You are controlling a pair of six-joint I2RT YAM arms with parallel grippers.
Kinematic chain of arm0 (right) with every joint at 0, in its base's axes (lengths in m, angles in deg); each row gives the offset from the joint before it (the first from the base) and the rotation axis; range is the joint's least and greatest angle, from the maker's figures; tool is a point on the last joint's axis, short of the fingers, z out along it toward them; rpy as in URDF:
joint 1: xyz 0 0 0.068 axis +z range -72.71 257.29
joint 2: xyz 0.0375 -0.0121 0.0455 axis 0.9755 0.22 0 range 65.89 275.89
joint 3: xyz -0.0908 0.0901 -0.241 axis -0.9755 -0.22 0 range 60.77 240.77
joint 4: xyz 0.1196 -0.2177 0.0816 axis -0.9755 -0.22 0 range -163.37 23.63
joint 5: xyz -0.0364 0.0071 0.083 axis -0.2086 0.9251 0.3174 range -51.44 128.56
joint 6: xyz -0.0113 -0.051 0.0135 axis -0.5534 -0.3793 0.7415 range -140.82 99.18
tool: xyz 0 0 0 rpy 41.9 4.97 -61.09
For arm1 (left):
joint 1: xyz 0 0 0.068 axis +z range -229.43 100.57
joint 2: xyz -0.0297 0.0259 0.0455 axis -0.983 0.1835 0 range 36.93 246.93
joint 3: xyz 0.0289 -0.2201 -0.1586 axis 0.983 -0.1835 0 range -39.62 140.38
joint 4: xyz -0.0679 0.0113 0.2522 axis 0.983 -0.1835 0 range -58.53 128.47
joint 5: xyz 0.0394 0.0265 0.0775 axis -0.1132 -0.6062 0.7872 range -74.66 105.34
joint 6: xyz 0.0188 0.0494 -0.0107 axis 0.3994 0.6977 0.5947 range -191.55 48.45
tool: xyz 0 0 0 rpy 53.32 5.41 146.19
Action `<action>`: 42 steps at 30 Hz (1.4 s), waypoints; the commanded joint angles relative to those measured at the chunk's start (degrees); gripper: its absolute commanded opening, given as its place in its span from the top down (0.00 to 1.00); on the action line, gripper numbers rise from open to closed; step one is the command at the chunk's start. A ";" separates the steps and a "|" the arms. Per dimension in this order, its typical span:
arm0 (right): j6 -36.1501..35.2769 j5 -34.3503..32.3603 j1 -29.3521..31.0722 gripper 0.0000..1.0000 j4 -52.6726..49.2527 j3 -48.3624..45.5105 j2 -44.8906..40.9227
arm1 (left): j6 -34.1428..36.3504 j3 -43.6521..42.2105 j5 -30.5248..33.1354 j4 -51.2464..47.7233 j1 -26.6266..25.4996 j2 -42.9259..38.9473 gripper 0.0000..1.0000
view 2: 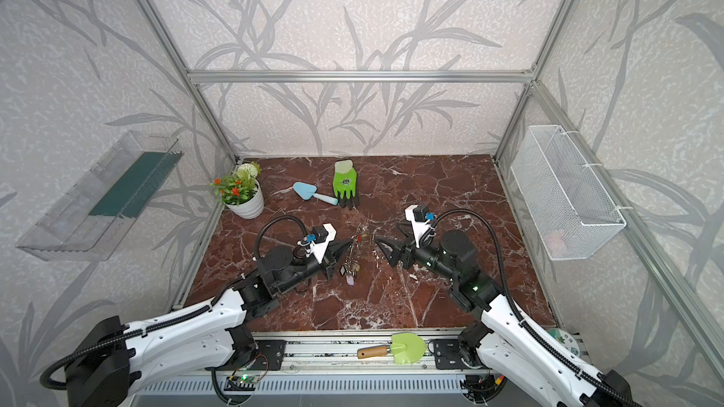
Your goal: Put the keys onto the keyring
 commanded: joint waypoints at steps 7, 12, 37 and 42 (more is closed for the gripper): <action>2.31 -5.36 -0.70 0.08 -3.61 -0.26 5.34 | -2.49 -2.15 8.46 2.87 -0.05 -2.09 1.00; 3.01 -3.51 -0.69 0.08 1.40 -0.84 8.95 | -3.64 -4.27 10.94 -2.88 -0.07 -8.70 1.00; 5.94 1.34 -0.66 0.07 11.61 -3.19 15.29 | -17.05 23.32 28.72 -74.16 0.34 -16.38 1.00; 5.83 0.86 -0.71 0.07 10.43 -3.98 13.35 | -15.00 24.20 23.31 -68.10 1.13 -5.12 1.00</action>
